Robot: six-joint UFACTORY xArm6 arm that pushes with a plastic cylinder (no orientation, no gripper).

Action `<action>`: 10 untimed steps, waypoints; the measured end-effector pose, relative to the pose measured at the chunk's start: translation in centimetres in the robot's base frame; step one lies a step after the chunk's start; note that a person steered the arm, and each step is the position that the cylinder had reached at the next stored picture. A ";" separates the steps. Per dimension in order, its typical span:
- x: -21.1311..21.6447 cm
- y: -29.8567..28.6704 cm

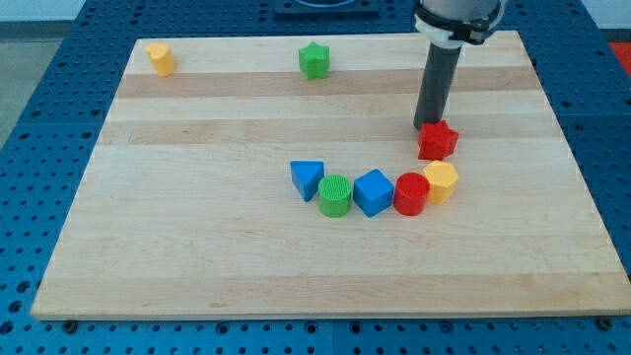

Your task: Move yellow hexagon in the middle of red star and the red circle

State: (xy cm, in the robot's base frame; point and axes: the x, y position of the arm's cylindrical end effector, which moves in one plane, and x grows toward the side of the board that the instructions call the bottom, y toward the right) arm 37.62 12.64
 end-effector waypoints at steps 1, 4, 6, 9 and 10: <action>-4.6 0.4; -8.1 4.1; -3.1 4.7; 4.4 6.5; 7.0 6.5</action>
State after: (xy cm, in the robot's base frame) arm 44.62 19.16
